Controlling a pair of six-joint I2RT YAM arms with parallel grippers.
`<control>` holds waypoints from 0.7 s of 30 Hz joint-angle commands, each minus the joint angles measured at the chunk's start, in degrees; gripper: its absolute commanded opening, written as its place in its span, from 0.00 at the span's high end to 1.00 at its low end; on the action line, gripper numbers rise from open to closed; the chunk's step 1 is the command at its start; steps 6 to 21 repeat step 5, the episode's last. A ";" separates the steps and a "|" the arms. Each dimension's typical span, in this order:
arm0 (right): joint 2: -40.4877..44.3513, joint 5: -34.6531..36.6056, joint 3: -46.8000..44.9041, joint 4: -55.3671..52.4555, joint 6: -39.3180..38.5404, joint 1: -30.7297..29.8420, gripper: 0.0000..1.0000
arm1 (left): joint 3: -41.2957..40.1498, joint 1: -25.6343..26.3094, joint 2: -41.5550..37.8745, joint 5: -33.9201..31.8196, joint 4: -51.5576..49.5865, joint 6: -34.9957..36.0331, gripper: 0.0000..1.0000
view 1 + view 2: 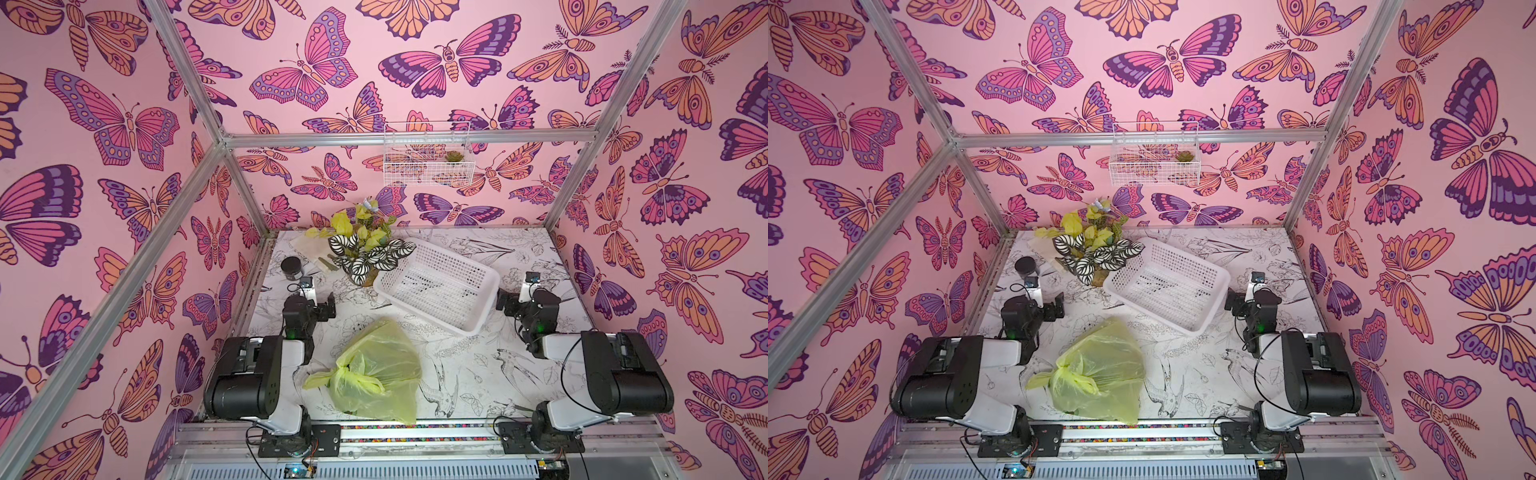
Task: Place the pineapple into a plastic bag & tie a knot
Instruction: Reset both arms
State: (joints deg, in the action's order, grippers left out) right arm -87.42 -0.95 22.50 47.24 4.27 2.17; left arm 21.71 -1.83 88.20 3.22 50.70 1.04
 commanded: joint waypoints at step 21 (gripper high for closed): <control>0.93 -0.61 0.79 -0.87 -0.41 0.20 0.01 | -0.21 -0.99 0.11 1.88 0.06 -0.43 0.01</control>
